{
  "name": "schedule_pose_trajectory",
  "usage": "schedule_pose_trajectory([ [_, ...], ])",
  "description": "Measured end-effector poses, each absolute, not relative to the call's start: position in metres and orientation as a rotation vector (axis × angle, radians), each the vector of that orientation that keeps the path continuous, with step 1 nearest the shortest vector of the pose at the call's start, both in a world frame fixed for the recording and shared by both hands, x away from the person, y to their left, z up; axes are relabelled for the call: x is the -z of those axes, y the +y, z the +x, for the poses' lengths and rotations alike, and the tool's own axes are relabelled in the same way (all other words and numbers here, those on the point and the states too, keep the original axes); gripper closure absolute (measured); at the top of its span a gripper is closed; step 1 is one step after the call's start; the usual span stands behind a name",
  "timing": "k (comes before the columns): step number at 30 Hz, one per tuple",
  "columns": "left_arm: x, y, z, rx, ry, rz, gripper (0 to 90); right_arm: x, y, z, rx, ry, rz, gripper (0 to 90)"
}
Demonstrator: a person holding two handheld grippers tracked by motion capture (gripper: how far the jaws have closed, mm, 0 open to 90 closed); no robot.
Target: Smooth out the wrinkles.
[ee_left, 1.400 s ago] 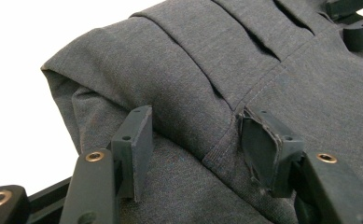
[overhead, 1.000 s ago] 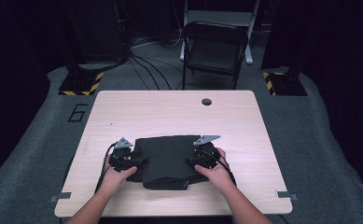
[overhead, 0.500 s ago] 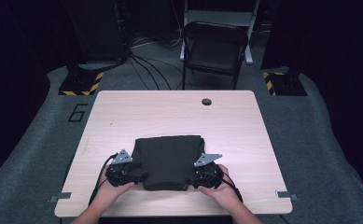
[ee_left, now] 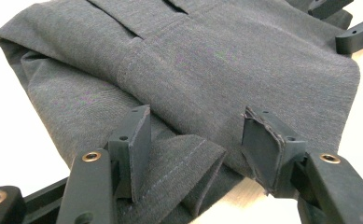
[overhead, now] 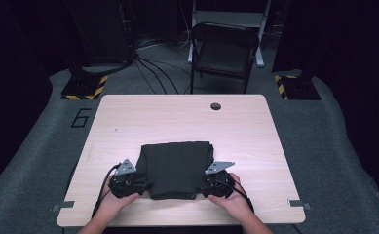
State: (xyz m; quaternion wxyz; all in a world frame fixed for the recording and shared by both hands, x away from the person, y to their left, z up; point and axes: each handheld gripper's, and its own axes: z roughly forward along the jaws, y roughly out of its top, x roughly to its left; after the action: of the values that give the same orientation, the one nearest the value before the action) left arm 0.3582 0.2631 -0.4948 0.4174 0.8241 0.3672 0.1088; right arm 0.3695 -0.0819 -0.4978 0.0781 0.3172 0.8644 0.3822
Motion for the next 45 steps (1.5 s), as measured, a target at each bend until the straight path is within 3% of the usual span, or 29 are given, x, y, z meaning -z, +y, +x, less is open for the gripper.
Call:
schedule_pose_trajectory([
  [32,0.478,0.313,0.33,-0.276,1.062,1.956,42.5,0.466,-0.105,0.339,-1.202,2.524,0.963,44.3],
  [45,0.484,0.324,0.33,-0.315,1.102,1.939,42.2,0.474,-0.127,0.343,-1.231,2.44,1.062,44.3],
])
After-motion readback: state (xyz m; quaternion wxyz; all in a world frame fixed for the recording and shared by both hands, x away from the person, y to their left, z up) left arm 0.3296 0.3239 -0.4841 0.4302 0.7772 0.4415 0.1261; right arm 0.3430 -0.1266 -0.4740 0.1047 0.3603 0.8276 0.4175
